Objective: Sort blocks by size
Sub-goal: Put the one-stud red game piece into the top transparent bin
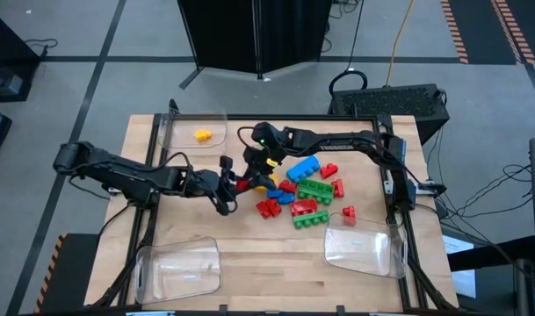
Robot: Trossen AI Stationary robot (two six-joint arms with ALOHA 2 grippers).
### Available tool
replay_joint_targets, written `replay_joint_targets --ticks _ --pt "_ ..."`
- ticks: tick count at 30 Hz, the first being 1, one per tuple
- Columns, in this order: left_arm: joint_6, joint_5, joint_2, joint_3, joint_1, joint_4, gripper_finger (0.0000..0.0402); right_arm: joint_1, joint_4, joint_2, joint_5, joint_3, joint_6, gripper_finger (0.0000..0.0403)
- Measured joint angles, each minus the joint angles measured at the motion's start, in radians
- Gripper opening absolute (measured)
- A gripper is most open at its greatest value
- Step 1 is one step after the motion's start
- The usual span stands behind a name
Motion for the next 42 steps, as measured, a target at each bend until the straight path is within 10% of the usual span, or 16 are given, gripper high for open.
replay_joint_targets --ticks 14,42 --pt "-0.117 -0.238 -0.129 0.001 0.051 -0.106 0.0125 0.004 -0.220 -0.098 0.412 0.000 -0.132 0.0198" --pt "-0.580 -0.228 -0.181 0.001 0.540 -0.316 0.0135 0.177 0.160 -0.079 0.671 -0.233 0.000 0.0199"
